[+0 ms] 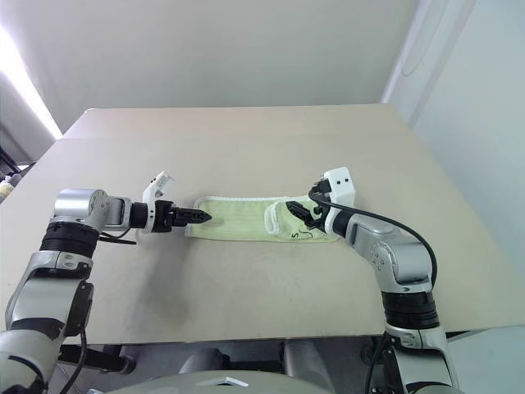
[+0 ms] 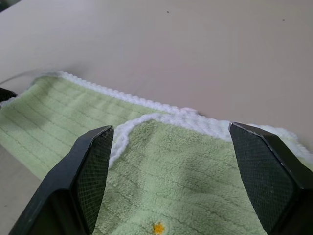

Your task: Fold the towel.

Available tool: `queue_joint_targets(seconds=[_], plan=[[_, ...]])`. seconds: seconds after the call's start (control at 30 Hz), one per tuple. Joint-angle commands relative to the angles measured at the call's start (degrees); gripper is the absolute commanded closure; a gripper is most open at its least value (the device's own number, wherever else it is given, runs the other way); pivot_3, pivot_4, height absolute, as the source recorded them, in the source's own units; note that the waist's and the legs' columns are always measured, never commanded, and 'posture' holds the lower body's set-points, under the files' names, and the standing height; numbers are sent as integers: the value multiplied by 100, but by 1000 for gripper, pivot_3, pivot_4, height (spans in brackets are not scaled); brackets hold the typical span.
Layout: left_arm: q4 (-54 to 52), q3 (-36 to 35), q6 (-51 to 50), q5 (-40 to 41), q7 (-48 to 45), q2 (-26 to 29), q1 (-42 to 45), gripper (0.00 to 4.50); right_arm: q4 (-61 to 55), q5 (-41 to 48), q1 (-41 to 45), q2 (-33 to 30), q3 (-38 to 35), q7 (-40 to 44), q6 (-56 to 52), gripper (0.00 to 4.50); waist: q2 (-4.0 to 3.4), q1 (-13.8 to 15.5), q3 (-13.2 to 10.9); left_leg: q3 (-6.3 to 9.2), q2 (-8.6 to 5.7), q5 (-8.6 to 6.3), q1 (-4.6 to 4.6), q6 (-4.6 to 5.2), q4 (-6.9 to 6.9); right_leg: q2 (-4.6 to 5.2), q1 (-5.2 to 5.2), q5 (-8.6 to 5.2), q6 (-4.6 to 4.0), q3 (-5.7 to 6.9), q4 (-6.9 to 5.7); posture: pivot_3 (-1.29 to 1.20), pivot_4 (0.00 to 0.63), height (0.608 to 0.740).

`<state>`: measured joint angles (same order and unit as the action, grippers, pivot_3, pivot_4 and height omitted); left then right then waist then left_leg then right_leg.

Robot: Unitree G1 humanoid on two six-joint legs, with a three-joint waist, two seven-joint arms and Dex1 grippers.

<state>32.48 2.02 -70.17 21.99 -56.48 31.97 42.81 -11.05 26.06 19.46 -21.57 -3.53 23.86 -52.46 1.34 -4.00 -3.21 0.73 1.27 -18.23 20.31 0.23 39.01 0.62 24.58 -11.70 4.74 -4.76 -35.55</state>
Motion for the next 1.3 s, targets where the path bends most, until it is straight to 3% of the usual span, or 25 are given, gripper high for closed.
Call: queue_joint_targets(seconds=[0.03,0.1,0.47,0.73,1.07,1.3], plan=[[-24,81,-87,-31,194,-70,-50,196,-70,-8,97,-36,-40,19,103,539,-2,-1,1,0,0,0,-2,0,0,0,-1,0,0,0,0,0,0,712],[83,32,-68,-64,327,-112,-33,603,-62,-19,98,-33,-36,23,104,539,-3,0,2,0,0,0,-4,0,0,0,-3,0,0,0,0,0,0,712],[624,-307,-147,97,456,-193,295,4463,-51,-31,128,-92,-61,38,69,539,-3,-1,2,0,-1,0,0,0,0,0,-3,0,0,0,6,0,0,712],[1038,-235,175,-153,369,186,535,4463,-350,148,-68,-299,16,471,51,539,-4,-12,0,1,-1,0,0,0,-1,-1,-1,0,0,1,4,0,0,712],[1586,186,712,-603,-475,1360,1018,4463,-473,220,-203,-520,66,729,25,539,-4,-12,-3,1,-1,0,4,0,-8,-2,7,-1,-2,1,7,0,0,712],[911,847,363,-634,-1426,1559,1313,4463,-929,415,-409,-803,324,1361,232,539,0,17,-12,0,-1,0,16,-1,-8,4,7,-3,-1,4,21,0,0,712]])
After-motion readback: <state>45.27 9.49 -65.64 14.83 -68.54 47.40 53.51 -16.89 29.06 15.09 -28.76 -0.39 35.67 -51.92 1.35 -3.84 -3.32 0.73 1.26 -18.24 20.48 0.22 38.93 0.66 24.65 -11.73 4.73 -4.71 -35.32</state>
